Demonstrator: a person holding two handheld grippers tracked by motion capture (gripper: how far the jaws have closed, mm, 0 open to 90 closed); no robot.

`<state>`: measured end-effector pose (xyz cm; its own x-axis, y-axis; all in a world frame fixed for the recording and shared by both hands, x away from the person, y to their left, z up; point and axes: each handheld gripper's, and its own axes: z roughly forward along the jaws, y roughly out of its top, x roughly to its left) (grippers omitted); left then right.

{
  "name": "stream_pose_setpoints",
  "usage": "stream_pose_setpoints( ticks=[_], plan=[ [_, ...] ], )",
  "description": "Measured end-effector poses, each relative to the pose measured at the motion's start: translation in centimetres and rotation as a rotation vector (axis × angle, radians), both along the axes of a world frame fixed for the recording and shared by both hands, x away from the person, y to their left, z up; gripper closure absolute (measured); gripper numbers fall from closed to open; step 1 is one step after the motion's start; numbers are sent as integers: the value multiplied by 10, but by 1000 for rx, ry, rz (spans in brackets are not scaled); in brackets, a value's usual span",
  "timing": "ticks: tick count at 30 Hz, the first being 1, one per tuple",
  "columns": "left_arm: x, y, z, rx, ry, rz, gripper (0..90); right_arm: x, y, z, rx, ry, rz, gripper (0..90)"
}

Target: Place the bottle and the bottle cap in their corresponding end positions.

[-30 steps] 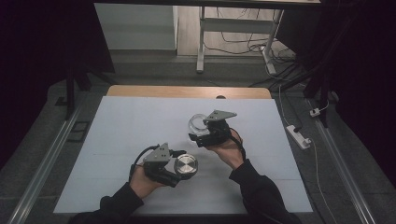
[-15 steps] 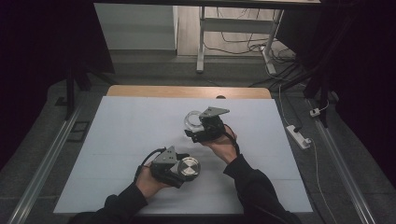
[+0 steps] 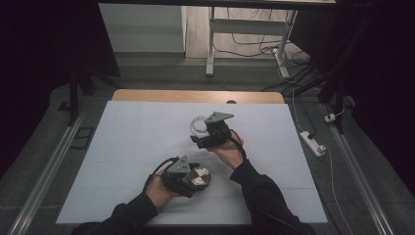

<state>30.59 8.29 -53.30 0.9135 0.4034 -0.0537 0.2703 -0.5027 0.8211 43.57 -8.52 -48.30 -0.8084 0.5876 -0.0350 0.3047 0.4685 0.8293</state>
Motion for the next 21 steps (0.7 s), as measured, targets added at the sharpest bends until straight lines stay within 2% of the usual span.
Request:
stream_pose_setpoints(
  ticks=[6,16,21],
  plan=[
    [5,-1,-6,30,21,16,205,3,1,-5,-15,4,-7,148],
    [8,-5,-7,77,46,11,205,5,3,-15,-39,14,-6,148],
    [9,-5,-7,79,65,8,204,5,6,-20,-60,18,-3,147]
  ],
)
